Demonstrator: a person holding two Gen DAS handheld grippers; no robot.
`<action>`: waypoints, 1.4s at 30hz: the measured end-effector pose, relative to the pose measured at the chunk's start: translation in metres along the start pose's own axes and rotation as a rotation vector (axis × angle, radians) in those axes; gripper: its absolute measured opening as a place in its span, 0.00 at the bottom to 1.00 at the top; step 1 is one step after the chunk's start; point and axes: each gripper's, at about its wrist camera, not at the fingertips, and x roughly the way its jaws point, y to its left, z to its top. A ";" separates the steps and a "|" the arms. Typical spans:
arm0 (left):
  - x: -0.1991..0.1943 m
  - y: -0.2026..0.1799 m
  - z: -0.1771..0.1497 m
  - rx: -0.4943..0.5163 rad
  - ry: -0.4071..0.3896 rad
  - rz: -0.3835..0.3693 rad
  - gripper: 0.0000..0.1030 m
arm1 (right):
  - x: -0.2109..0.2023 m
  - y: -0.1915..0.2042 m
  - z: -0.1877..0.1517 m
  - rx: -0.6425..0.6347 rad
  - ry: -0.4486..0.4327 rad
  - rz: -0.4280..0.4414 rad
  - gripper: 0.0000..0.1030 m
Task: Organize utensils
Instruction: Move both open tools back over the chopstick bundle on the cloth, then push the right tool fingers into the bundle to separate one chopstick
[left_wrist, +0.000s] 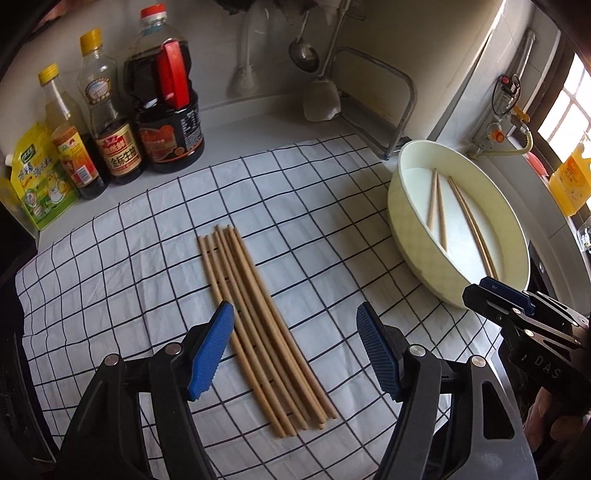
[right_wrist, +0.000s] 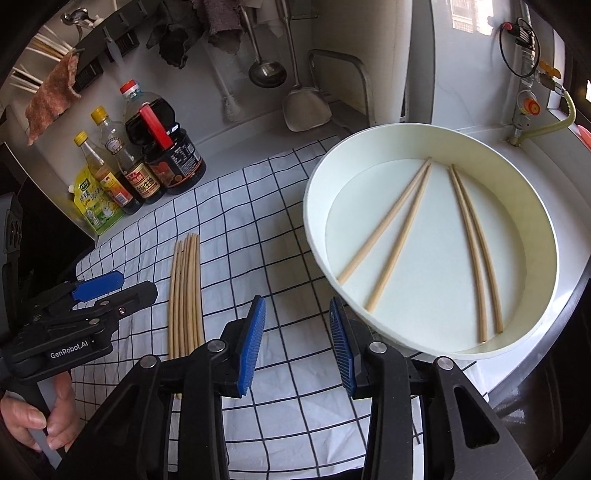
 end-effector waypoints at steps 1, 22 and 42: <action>0.000 0.005 -0.003 -0.009 0.004 0.005 0.66 | 0.003 0.005 -0.002 -0.010 0.007 0.002 0.34; 0.040 0.082 -0.045 -0.189 0.080 0.113 0.74 | 0.082 0.065 -0.035 -0.155 0.159 0.036 0.40; 0.053 0.090 -0.055 -0.211 0.090 0.103 0.74 | 0.117 0.095 -0.032 -0.226 0.166 0.009 0.40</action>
